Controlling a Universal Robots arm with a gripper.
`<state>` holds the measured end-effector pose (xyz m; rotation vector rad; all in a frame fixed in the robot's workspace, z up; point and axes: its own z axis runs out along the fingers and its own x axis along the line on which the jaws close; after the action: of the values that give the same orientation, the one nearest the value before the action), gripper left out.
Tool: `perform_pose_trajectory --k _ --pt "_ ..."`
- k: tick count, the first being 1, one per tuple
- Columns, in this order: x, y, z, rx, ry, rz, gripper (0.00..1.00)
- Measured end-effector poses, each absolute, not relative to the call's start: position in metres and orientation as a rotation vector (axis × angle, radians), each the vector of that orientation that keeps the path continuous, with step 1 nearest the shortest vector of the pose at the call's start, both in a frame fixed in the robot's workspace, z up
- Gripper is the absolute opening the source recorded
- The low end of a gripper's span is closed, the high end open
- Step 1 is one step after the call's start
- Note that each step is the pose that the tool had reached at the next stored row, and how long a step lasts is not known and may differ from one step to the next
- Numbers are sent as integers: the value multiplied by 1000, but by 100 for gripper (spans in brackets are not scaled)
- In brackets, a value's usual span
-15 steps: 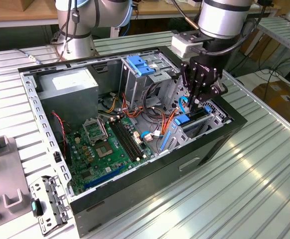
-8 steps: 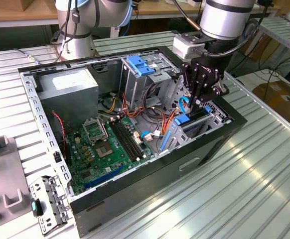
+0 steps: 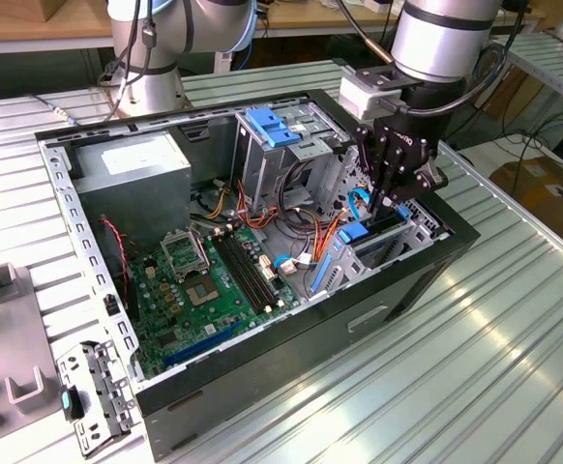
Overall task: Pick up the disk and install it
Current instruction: 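Insert the second disk wire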
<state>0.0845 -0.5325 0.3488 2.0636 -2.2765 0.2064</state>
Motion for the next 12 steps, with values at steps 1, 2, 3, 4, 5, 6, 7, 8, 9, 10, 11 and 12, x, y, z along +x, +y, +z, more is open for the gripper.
perform_pose_trajectory --k 1,2,3,4,5,6,7,8,9,10,11,12 --pt "85 -532 349 2064 -2277 206 16" --pt "85 -532 349 2064 -2277 206 16" --pt "86 -532 348 2064 -2277 206 16" --pt "86 -532 348 2064 -2277 205 16" --pt "86 -532 349 2065 -2278 204 16" --pt "86 -532 348 2066 -2279 202 16" --pt "86 -532 348 2066 -2280 200 16" --pt "86 -532 347 2067 -2281 198 16" --pt "86 -532 347 2068 -2282 196 16" --pt "86 -532 347 2069 -2283 194 16" --pt "86 -533 346 2070 -2284 192 16" --pt "86 -533 346 2071 -2285 190 16"
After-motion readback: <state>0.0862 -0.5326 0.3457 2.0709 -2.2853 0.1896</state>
